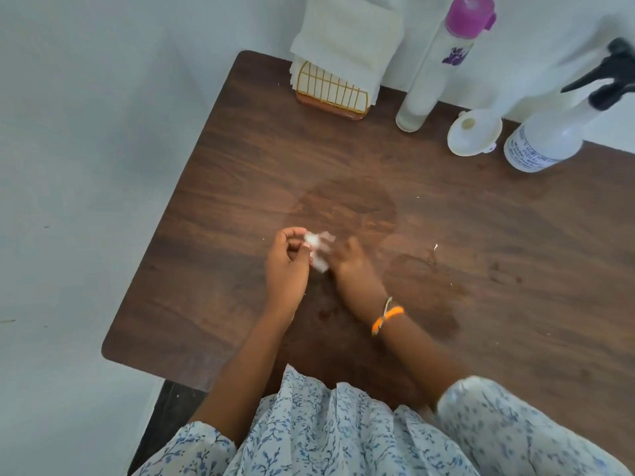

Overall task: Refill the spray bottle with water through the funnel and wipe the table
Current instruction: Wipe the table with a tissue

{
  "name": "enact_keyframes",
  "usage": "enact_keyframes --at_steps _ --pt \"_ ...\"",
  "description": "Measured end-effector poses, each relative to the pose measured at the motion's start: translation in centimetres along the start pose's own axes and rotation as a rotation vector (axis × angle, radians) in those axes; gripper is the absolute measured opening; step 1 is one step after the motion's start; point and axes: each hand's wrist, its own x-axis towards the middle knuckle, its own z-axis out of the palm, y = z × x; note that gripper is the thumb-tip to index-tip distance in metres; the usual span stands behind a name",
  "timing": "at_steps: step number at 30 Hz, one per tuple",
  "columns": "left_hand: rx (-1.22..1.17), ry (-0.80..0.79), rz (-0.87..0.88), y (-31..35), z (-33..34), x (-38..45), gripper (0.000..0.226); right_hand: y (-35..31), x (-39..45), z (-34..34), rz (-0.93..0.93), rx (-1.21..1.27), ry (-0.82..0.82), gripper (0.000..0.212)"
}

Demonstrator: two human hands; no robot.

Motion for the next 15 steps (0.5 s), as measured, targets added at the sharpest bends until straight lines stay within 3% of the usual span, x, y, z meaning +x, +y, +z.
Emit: enact_keyframes --at_steps 2,5,10,12,15 --pt "0.023 -0.021 0.022 0.1 0.0 -0.4 0.022 -1.5 -3.7 0.2 -0.064 0.103 -0.081 0.035" --pt "0.061 -0.054 0.042 0.1 0.3 -1.1 0.023 1.4 -5.1 -0.6 -0.047 0.108 -0.095 0.034" --pt "0.117 -0.139 0.033 0.3 1.8 -3.2 0.021 9.2 -3.1 -4.5 0.480 0.006 0.093 0.036" --pt "0.136 -0.198 0.030 0.5 2.7 -3.9 0.022 10.8 -3.6 -5.9 0.691 0.078 0.159 0.042" --pt "0.191 -0.290 0.039 0.6 4.6 -4.6 0.026 11.5 -4.8 -8.6 0.958 0.339 0.432 0.041"
